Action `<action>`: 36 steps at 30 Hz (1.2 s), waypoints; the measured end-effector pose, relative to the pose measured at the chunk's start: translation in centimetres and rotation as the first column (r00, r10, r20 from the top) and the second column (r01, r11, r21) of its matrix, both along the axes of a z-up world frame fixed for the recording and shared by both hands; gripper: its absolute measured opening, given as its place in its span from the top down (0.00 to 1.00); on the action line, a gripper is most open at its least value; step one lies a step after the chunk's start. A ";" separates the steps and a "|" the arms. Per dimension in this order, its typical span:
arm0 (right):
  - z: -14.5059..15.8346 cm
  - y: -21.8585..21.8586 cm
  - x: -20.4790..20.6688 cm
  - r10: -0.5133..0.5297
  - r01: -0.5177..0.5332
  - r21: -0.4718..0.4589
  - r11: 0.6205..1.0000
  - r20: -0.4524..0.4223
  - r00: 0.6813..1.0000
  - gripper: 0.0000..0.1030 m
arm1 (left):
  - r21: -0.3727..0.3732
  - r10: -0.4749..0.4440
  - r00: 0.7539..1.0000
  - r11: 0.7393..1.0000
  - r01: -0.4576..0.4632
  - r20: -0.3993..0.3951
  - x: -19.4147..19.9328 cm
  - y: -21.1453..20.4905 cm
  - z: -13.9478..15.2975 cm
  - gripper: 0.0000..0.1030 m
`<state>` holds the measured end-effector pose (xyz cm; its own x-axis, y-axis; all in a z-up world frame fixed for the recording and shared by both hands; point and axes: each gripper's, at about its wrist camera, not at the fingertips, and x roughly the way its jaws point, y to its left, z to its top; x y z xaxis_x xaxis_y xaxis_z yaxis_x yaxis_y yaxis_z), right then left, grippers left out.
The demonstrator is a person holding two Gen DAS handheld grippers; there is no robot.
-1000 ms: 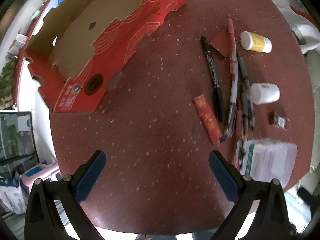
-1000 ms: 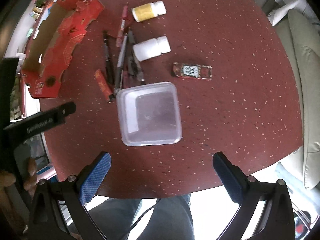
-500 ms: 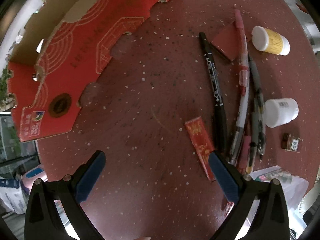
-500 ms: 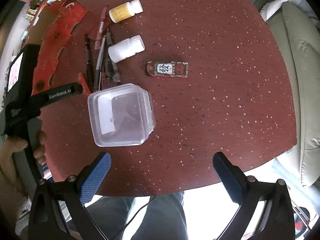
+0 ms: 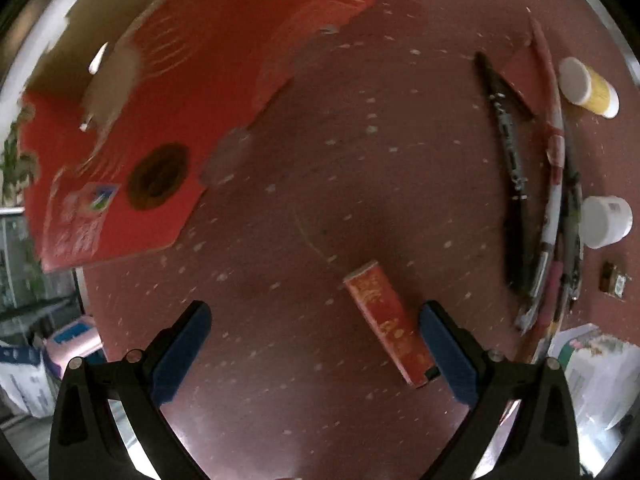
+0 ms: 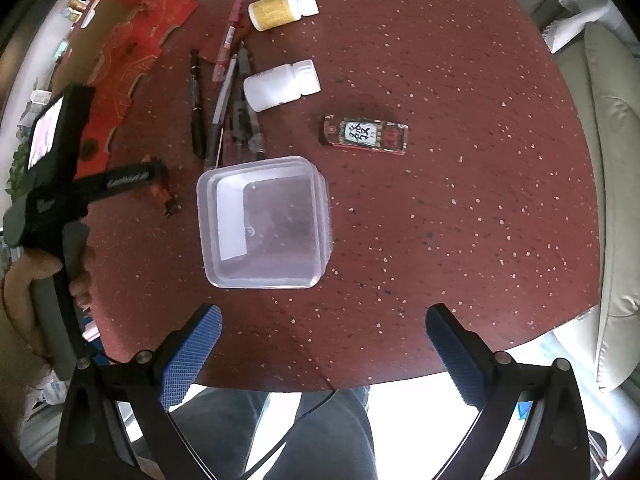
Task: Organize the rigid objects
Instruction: 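Grasp the small red box with the left tool while the right tool grasps the clear container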
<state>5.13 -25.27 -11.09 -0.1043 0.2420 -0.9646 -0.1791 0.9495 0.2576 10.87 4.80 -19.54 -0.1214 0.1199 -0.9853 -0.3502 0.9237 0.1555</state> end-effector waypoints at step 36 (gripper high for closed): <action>-5.4 8.8 3.2 0.123 -0.120 -0.164 0.979 0.010 0.992 0.00 | -0.153 0.295 0.955 0.945 -0.288 0.029 -2.6 1.5 -5.1 0.00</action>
